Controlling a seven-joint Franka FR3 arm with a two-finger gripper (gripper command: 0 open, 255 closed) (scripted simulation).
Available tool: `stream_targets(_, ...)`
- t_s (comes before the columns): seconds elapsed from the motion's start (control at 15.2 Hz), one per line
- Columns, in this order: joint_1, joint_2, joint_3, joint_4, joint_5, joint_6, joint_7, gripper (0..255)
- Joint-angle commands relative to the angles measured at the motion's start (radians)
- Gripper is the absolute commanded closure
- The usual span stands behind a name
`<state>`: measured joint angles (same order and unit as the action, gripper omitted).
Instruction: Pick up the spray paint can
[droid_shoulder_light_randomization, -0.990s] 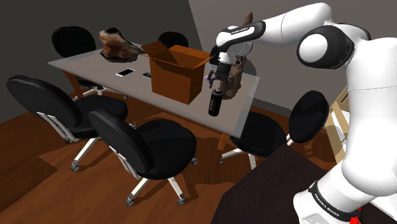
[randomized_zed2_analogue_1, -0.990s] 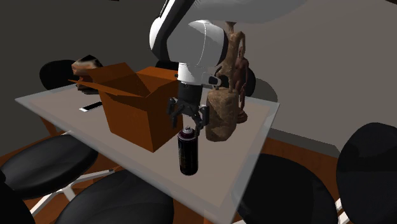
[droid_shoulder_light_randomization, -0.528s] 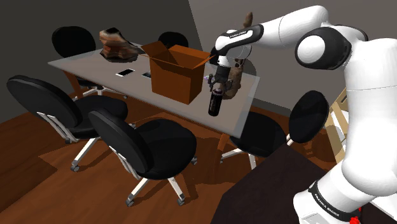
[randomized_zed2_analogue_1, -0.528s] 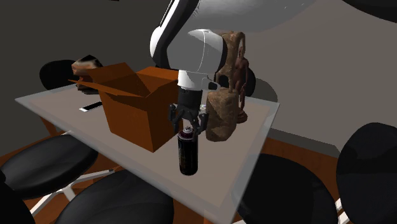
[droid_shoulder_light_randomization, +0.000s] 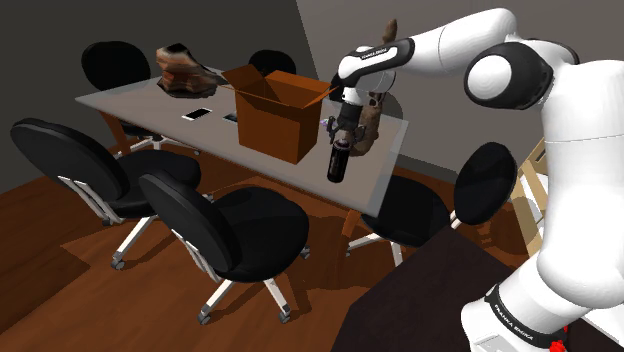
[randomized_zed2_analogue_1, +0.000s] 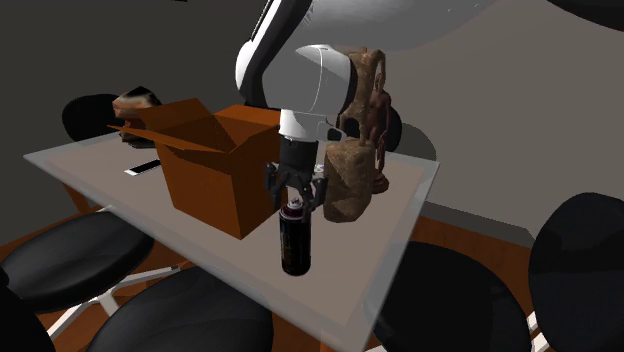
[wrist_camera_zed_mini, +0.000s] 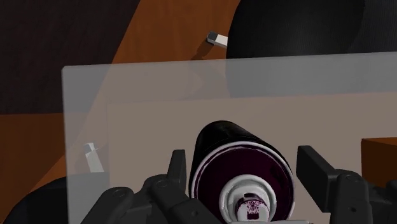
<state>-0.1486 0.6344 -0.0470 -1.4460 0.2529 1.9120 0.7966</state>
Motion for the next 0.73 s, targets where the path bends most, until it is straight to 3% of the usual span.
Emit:
stream_targets(0.0,-0.001,-0.006,-0.001,0.009,-0.002,-0.016,0.003,255)
stream_targets(0.66,-0.002,-0.052,-0.004,0.07,-0.01,-0.121,0.025,255)
